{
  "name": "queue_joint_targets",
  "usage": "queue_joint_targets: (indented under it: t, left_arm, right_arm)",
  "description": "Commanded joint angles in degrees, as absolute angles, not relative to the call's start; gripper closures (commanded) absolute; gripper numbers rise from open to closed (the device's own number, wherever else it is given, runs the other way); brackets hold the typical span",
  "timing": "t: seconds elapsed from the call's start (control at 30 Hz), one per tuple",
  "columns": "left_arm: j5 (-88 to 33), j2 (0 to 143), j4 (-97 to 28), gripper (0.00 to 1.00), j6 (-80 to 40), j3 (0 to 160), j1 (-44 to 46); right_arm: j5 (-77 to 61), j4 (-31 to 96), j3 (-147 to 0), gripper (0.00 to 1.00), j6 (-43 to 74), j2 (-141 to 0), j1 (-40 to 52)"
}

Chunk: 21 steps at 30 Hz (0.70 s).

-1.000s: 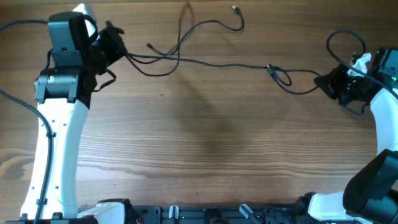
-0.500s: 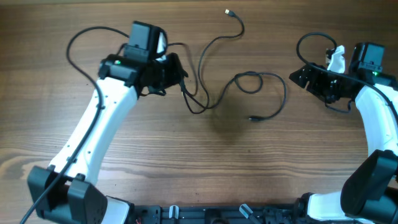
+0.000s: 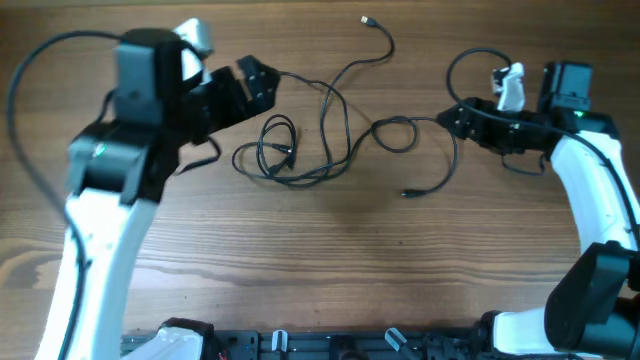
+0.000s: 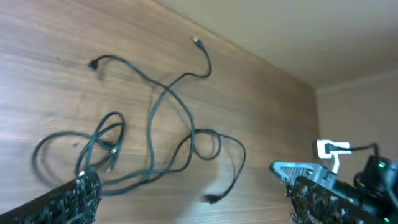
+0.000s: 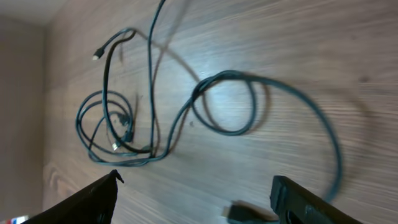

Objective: Untangle cables

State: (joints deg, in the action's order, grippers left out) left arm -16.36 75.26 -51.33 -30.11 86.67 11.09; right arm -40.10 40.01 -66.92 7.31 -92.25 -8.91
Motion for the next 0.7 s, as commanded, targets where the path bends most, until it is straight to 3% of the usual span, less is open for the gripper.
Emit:
queue_joint_targets:
  t: [0.0,0.2,0.3,0.4,0.6,0.67]
  left_arm:
    - [-8.64,75.55,-56.49,0.00,-33.21,86.72,7.92]
    - [-7.42,82.04,-58.50,0.00,-33.74,86.46,-1.65]
    - [-7.40,85.23,-58.78,0.00,-33.69,86.46,-1.72]
    - [-7.42,87.99,-58.85,0.00,-33.69,86.43,-1.72]
    - [-7.42,88.84,-59.68,0.00,-33.47,86.37,-1.72]
    - [-7.53,88.84,-59.70,0.00,-33.47,86.37,-1.72]
  right_arm:
    - [-36.29,39.90,-70.85,0.19,12.14,-91.70,-2.09]
    - [-16.93,39.03,-80.99,0.19,19.31,-92.92,16.34]
    - [-15.22,34.61,-82.19,0.20,18.87,-97.21,20.43]
    - [-16.01,31.55,-82.17,0.27,16.36,-103.63,22.85]
    - [-11.75,28.51,-82.17,0.60,13.93,-113.10,26.83]
    - [-11.57,27.62,-82.19,0.78,14.06,-112.79,26.81]
